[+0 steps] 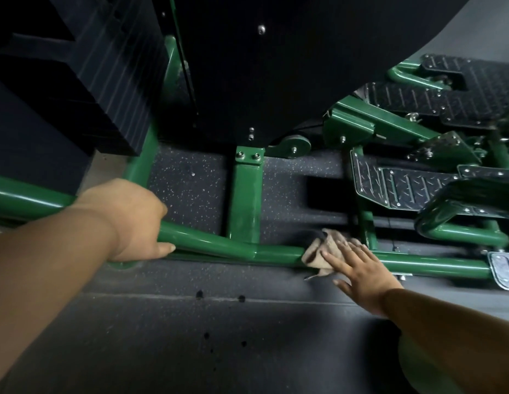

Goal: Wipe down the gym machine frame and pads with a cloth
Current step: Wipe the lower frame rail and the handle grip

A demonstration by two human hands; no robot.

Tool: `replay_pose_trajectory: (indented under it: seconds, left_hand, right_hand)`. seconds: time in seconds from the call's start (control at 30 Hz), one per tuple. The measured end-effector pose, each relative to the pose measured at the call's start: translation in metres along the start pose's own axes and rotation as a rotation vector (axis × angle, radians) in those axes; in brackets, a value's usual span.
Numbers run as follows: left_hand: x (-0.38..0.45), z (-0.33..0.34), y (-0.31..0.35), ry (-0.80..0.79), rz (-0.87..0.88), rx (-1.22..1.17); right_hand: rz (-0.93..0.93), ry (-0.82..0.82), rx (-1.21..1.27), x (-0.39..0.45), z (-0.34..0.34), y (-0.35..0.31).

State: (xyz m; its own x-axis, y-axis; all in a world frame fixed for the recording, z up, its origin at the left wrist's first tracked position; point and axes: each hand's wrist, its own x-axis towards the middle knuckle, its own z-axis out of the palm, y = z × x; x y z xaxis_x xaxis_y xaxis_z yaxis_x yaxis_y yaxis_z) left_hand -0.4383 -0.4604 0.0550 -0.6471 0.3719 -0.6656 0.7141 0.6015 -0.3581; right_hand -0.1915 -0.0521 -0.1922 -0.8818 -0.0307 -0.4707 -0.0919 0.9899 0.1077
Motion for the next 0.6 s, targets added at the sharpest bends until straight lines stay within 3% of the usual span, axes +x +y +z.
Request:
replay_pose_trajectory:
  seconds: [0.1, 0.3, 0.4, 0.6]
  left_hand:
    - [0.001, 0.002, 0.0, 0.011, 0.0, 0.033]
    - [0.006, 0.007, 0.003, 0.015, -0.026, 0.059]
    - [0.006, 0.008, 0.002, 0.018, -0.041, 0.038]
    - [0.007, 0.011, 0.001, 0.031, -0.067, 0.008]
  right_hand:
    - [0.002, -0.018, 0.0, 0.004, -0.003, -0.02]
    - [-0.378, 0.1, -0.138, 0.065, -0.026, -0.119]
    - [-0.445, 0.102, -0.236, 0.068, -0.018, -0.102]
    - [-0.406, 0.083, -0.348, 0.016, 0.028, -0.03]
